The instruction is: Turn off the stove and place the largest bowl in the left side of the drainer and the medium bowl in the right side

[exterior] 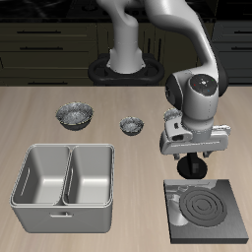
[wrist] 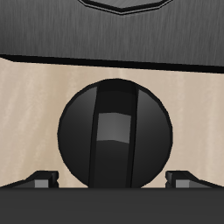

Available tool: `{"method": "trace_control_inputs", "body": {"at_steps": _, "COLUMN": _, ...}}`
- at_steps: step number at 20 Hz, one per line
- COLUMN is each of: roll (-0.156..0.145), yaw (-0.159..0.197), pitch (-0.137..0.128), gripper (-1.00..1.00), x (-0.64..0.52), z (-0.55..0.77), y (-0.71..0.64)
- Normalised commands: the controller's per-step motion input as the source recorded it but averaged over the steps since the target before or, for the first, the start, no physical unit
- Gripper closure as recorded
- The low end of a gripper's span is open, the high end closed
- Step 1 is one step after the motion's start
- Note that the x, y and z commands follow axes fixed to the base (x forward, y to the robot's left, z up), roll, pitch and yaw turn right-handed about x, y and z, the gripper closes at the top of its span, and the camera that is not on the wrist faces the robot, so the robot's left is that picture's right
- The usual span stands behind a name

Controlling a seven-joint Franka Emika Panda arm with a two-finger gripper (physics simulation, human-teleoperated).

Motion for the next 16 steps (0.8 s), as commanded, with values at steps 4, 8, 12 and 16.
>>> {"method": "trace_control_inputs", "body": {"at_steps": 4, "roll": -0.007, "yaw": 0.023, "pitch": -0.019, "gripper": -1.00, "x": 0.00, "z": 0.05, "y": -0.01}}
{"method": "trace_control_inputs", "body": {"at_steps": 8, "roll": 0.008, "yaw": 0.008, "pitch": -0.014, "gripper": -1.00, "x": -0.09, "z": 0.11, "y": 0.02}}
{"method": "trace_control_inputs", "body": {"at_steps": 12, "roll": 0.009, "yaw": 0.037, "pitch": -0.035, "gripper": -1.00, "x": -0.13, "z": 0.15, "y": -0.04}}
{"method": "trace_control_inputs", "body": {"at_steps": 16, "roll": 0.044, "yaw": 0.098, "pitch": -0.034, "gripper": -1.00, "x": -0.27, "z": 0.20, "y": -0.06}}
